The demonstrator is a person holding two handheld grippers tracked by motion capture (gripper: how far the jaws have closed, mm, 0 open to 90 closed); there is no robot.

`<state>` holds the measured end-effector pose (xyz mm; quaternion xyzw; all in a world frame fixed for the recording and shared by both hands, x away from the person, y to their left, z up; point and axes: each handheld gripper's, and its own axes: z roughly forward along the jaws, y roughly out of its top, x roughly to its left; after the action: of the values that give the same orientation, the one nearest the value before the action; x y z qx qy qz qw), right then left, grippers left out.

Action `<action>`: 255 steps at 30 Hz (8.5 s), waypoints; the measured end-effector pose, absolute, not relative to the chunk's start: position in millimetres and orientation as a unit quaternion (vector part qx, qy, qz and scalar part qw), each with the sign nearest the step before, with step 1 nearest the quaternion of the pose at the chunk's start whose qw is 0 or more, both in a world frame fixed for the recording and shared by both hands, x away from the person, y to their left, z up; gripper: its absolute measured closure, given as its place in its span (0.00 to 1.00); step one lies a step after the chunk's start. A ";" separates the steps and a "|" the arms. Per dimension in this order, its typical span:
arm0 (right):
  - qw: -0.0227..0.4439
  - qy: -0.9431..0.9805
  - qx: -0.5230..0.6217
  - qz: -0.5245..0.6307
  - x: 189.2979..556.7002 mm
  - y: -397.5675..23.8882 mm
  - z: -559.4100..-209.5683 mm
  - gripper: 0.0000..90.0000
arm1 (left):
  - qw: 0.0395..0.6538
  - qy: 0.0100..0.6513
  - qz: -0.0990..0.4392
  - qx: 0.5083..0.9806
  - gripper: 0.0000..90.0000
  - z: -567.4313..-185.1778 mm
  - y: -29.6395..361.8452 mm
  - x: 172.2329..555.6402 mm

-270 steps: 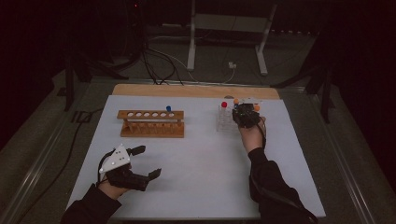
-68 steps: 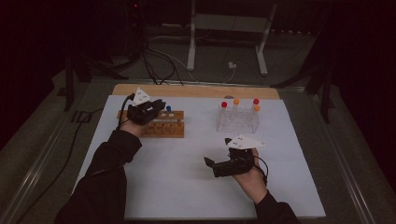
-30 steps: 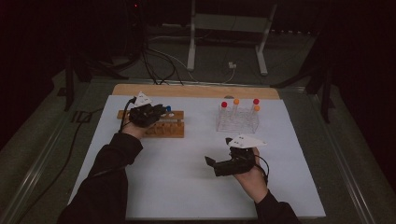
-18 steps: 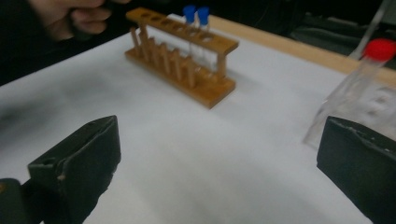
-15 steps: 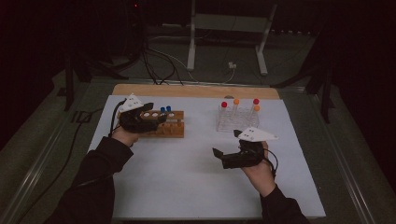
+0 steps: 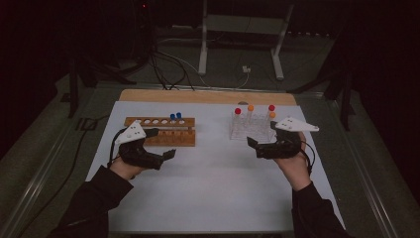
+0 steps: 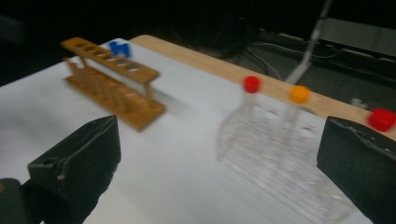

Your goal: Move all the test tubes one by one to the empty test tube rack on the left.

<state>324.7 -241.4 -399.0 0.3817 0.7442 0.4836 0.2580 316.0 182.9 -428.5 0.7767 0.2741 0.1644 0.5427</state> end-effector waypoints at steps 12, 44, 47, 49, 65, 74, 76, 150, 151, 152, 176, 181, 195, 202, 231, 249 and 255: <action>0.282 0.723 0.452 0.440 363.4 -270.4 -424.5 0.00 | 0.545 0.249 0.154 0.786 0.02 -446.6 177.0 284.3; 0.287 0.695 0.546 0.369 430.2 -283.1 -460.9 0.70 | 0.533 0.248 0.146 0.796 0.02 -461.3 174.2 281.0; 0.285 0.696 0.549 0.365 432.6 -281.0 -461.9 0.74 | 0.534 0.243 0.149 0.796 0.02 -459.7 172.9 279.3; 0.286 0.696 0.549 0.363 433.5 -279.8 -462.5 0.76 | 0.535 0.242 0.145 0.797 0.02 -459.4 172.4 278.9; 0.302 0.689 0.549 0.363 433.0 -280.2 -458.4 0.83 | 0.532 0.247 0.142 0.797 0.02 -462.0 174.3 281.8; 0.323 0.688 0.532 0.373 423.0 -279.9 -436.5 0.83 | 0.532 0.247 0.140 0.798 0.02 -461.1 174.0 282.6; 0.327 0.687 0.528 0.376 420.9 -279.8 -431.8 0.84 | 0.532 0.247 0.139 0.798 0.02 -460.8 173.4 282.6; 0.192 0.832 0.303 0.423 287.5 -153.4 -453.1 0.83 | 0.525 0.158 0.084 0.832 0.26 -425.0 65.2 318.3; 0.192 0.832 0.304 0.423 287.6 -153.2 -453.6 0.83 | 0.524 0.158 0.084 0.833 0.27 -425.5 63.8 319.0; 0.191 0.833 0.303 0.422 287.8 -153.1 -453.9 0.83 | 0.524 0.157 0.084 0.833 0.32 -426.1 61.9 319.6; 0.191 0.829 0.306 0.428 288.0 -154.5 -452.3 0.83 | 0.503 0.142 0.086 0.848 0.79 -433.7 44.3 327.2; 0.184 0.824 0.309 0.437 289.1 -154.5 -452.5 0.70 | 0.499 0.144 0.094 0.849 0.80 -431.8 45.9 327.0; 0.194 0.804 0.316 0.464 287.3 -158.6 -446.5 0.26 | 0.497 0.176 0.128 0.840 0.80 -416.3 86.4 332.2; 0.197 0.795 0.326 0.473 287.3 -159.6 -444.2 0.09 | 0.504 0.196 0.151 0.828 0.80 -404.9 112.9 335.7; 0.193 0.794 0.309 0.487 286.3 -165.6 -440.2 0.00 | 0.514 0.309 0.275 0.751 0.80 -380.8 186.7 385.4; 0.186 0.794 0.312 0.487 288.3 -168.4 -442.2 0.00 | 0.526 0.365 0.287 0.712 0.80 -413.4 190.9 420.6; 0.183 0.795 0.312 0.488 288.6 -169.0 -442.5 0.00 | 0.518 0.376 0.275 0.717 0.80 -430.9 188.7 423.2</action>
<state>288.6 -169.0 -442.5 0.3122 0.7946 0.4877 0.1826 423.2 188.7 -430.9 0.7167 0.3764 0.2755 0.5185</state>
